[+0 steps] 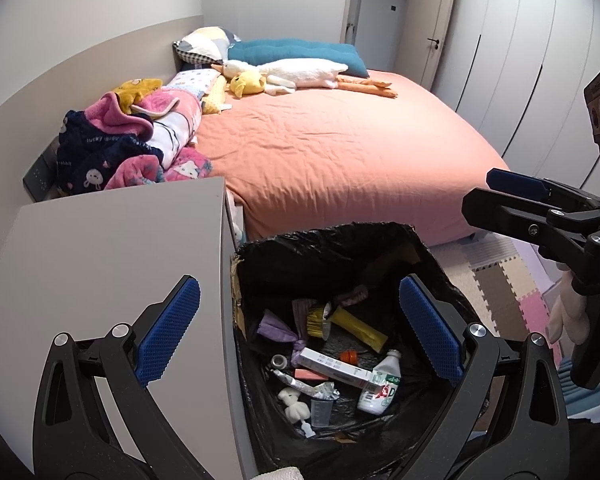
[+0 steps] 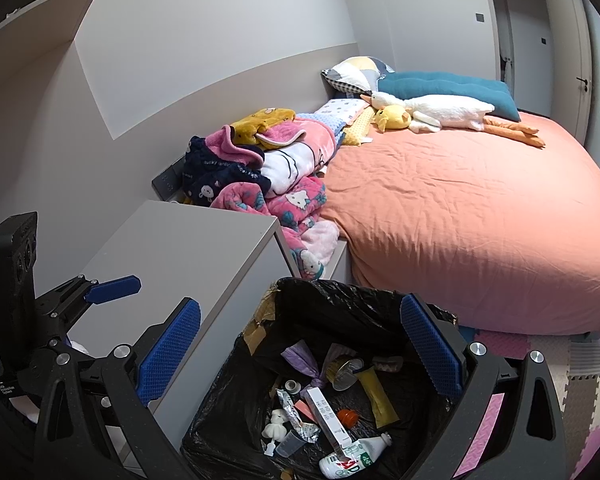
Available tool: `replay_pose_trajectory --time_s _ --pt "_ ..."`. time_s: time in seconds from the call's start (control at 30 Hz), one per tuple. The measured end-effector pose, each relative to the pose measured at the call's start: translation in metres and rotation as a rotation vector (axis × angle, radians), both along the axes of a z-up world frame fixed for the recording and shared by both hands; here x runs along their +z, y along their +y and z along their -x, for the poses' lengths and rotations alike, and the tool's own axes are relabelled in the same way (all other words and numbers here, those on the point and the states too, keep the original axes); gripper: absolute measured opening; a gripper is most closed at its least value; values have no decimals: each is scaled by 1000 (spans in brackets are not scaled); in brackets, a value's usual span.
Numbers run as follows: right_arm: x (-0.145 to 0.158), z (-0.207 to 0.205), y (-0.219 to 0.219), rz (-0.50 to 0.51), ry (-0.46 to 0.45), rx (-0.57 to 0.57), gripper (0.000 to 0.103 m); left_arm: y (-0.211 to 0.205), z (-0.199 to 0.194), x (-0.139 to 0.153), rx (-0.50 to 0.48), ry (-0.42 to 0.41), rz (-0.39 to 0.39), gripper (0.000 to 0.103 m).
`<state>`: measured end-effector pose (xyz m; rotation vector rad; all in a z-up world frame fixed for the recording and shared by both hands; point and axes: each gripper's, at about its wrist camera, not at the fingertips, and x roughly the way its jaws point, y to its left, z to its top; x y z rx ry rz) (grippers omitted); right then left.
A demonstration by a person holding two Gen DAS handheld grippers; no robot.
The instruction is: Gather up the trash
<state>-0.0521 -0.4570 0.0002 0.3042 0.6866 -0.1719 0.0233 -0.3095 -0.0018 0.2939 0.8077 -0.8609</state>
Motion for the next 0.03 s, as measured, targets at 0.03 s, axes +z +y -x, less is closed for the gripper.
replay_pose_trajectory --time_s 0.03 --pt "0 0 0 0 0 0 100 0 0 0 1 -1 -1 96"
